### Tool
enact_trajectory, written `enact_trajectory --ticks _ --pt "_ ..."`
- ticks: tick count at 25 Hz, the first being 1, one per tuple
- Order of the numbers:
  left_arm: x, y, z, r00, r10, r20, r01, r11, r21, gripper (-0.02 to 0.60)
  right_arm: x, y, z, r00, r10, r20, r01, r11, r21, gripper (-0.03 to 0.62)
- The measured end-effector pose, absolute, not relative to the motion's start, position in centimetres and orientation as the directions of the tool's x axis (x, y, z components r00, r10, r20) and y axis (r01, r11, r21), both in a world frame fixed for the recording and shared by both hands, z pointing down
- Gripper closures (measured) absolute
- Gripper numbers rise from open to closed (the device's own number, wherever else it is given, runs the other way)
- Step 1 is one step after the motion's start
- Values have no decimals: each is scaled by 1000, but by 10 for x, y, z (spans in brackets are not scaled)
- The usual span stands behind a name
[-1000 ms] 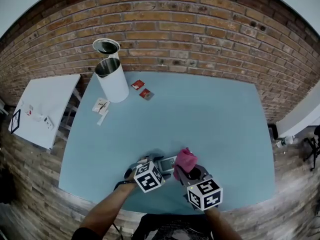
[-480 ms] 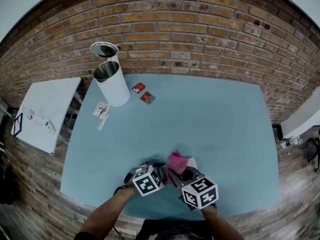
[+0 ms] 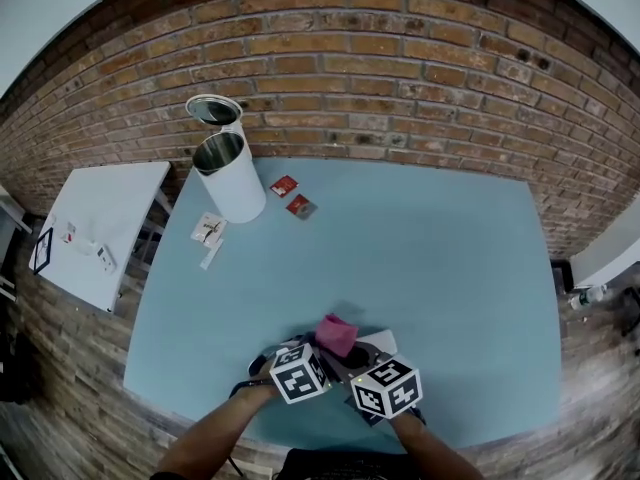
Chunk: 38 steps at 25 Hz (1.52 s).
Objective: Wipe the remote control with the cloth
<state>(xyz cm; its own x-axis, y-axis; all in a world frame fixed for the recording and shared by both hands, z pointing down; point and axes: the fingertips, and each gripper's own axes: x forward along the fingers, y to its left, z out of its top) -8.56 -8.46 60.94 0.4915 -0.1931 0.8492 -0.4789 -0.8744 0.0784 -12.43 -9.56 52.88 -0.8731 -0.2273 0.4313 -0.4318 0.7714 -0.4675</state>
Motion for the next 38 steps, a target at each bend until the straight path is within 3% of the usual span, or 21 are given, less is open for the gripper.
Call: enact_trajectory --ticks 38 --pt "-90 -82 615 339 -71 938 -493 -863 113 291 -17 -155 546 -816 -322 481 -551 685 -477 530"
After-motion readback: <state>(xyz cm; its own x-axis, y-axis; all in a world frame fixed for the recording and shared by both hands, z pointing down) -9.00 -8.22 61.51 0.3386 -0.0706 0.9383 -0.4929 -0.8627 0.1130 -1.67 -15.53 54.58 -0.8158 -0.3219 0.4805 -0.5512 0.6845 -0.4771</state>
